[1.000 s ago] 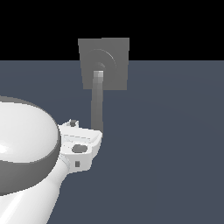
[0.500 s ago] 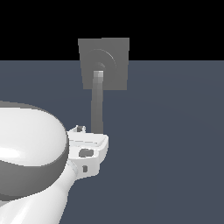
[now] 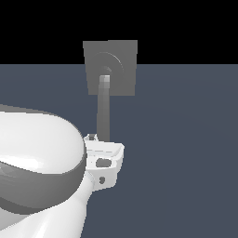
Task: Turn on the faucet by rotating a designated handle.
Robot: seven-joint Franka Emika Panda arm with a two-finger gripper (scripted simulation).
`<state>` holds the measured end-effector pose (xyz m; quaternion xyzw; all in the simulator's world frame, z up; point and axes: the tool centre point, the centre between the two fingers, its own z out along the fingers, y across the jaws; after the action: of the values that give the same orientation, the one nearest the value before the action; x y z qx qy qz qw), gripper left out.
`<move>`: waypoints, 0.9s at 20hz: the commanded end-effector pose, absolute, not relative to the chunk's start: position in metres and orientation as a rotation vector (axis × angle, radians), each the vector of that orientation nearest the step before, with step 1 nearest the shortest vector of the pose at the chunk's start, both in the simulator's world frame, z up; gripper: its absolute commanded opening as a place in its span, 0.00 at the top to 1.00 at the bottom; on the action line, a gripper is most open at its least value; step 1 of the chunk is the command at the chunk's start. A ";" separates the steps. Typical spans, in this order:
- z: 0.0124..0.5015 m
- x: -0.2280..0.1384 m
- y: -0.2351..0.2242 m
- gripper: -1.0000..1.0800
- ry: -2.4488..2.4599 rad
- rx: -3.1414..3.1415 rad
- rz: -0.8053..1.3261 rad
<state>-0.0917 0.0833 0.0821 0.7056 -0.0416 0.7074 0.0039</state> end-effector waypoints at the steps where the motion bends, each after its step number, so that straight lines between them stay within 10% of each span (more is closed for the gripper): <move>1: 0.083 -0.093 0.066 1.00 -0.138 2.201 2.206; 18: 0.085 -0.098 0.001 1.00 -0.137 2.201 2.204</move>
<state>-0.1019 0.0234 0.0709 0.7171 -0.0366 0.6960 -0.0022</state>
